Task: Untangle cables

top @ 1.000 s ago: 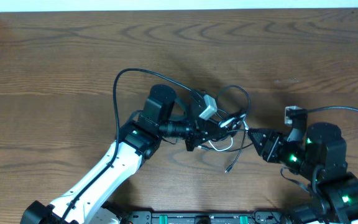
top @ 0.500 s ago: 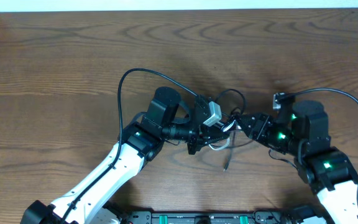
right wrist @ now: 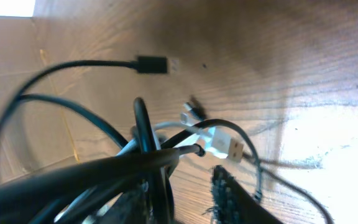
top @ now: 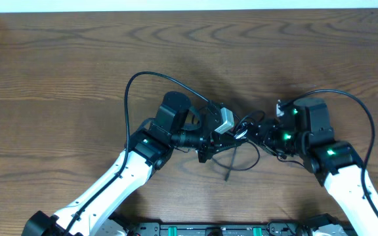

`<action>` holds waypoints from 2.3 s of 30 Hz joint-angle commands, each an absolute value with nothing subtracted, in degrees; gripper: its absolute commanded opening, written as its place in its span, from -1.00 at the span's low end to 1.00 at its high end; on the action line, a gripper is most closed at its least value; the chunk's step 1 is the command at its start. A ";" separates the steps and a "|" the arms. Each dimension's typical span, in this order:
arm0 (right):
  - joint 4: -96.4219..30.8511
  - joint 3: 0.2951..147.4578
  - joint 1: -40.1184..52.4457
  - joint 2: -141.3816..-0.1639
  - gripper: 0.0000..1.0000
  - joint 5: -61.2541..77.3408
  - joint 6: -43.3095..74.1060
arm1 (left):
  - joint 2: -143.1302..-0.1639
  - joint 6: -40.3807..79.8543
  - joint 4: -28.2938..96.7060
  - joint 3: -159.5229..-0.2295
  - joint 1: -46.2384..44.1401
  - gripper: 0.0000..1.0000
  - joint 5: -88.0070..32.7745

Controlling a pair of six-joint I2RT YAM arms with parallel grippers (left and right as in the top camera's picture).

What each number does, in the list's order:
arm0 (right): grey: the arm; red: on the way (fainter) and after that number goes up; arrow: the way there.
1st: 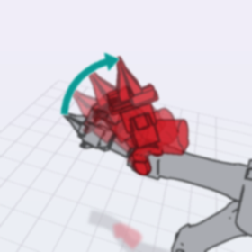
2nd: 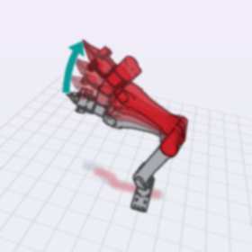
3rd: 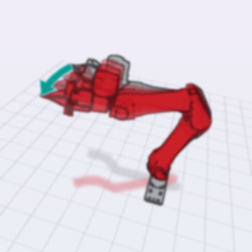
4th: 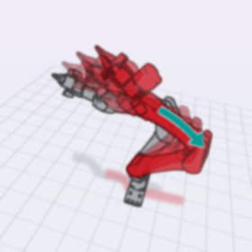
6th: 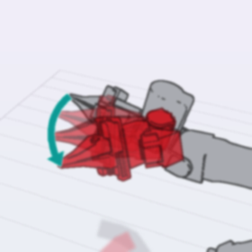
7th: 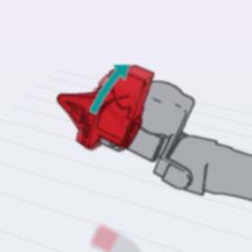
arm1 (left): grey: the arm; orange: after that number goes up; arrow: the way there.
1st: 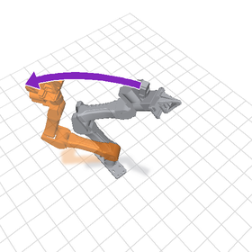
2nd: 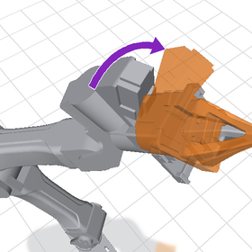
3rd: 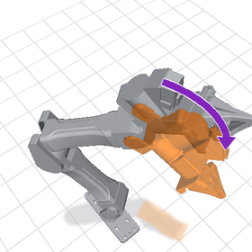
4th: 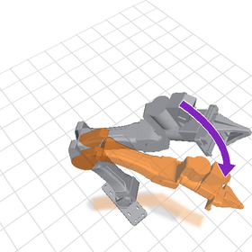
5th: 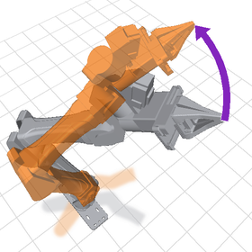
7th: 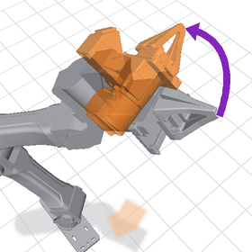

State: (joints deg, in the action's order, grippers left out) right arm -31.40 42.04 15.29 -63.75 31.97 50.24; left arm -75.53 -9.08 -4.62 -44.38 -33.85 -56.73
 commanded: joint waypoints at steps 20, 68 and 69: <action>-59.44 42.52 9.02 -60.75 -0.98 -9.89 42.41 | -72.42 7.05 -8.23 -45.87 -23.38 -0.85 -28.99; -33.58 42.52 0.86 -55.18 -0.97 45.76 12.64 | -71.83 11.81 9.76 -45.87 -31.57 0.68 -30.26; -33.65 42.52 0.86 -55.37 -0.98 45.76 12.64 | -71.83 11.66 9.80 -45.87 -33.41 0.68 -26.17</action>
State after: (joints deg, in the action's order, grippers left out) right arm -33.54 42.50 0.62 -54.92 46.74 10.28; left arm -72.64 14.52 9.91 -44.60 -29.39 -38.61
